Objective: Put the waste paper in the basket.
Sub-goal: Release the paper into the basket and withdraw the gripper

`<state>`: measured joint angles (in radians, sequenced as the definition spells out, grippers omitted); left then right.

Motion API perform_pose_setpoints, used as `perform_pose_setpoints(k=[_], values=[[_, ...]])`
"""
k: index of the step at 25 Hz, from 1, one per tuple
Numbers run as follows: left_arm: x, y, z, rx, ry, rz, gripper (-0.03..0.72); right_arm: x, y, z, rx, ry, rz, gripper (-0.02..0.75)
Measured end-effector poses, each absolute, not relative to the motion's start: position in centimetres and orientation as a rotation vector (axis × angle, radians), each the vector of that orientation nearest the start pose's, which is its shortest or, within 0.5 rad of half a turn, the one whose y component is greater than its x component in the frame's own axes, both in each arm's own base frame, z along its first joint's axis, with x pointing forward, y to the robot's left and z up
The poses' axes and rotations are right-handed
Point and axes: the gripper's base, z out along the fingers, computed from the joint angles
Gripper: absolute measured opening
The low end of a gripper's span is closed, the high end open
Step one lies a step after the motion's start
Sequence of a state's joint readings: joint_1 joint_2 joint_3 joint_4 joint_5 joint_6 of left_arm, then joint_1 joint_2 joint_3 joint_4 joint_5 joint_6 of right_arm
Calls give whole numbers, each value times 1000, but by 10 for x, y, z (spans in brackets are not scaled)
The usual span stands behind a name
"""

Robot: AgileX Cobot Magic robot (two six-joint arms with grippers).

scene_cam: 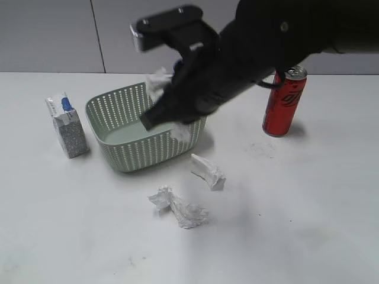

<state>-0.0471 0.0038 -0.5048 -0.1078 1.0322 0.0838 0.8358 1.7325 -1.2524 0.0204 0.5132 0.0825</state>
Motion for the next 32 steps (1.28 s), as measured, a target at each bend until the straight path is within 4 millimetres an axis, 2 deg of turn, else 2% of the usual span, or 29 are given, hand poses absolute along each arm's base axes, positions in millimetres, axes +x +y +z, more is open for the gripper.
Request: perform_pose_setpoints(k=[3, 6, 10, 14, 16, 17, 19, 21, 23, 24, 27, 30, 32], values=[[-4, -8, 281, 135, 2007, -105, 591, 271, 299, 260, -865, 2085, 473, -7], [-4, -8, 281, 135, 2007, -105, 591, 286, 317, 252, -833, 1859, 534, -7], [-4, -8, 281, 135, 2007, -105, 591, 302, 334, 215, -843, 1716, 557, -7], [-4, -8, 281, 135, 2007, -105, 591, 318, 335, 164, -821, 1773, 542, -7], [-4, -8, 281, 135, 2007, -105, 591, 324, 331, 144, -817, 1815, 524, 19], [-4, -8, 281, 135, 2007, -105, 591, 326, 330, 139, -814, 1827, 518, 61], [-4, -8, 281, 135, 2007, -105, 591, 330, 326, 134, -805, 1841, 509, 195], [-4, -8, 281, 135, 2007, -105, 591, 333, 323, 134, -760, 1855, 512, 390], [-4, -8, 281, 135, 2007, -105, 591, 336, 320, 134, -693, 1877, 523, 554], [-4, -8, 281, 135, 2007, -105, 591, 336, 320, 134, -681, 1882, 524, 604], [-4, -8, 281, 135, 2007, -105, 591, 336, 320, 134, -682, 1879, 514, 644], [-4, -8, 281, 135, 2007, -105, 591, 337, 319, 134, -682, 1878, 509, 651], [-4, -8, 281, 135, 2007, -105, 591, 337, 318, 136, -617, 1921, 524, 652]])
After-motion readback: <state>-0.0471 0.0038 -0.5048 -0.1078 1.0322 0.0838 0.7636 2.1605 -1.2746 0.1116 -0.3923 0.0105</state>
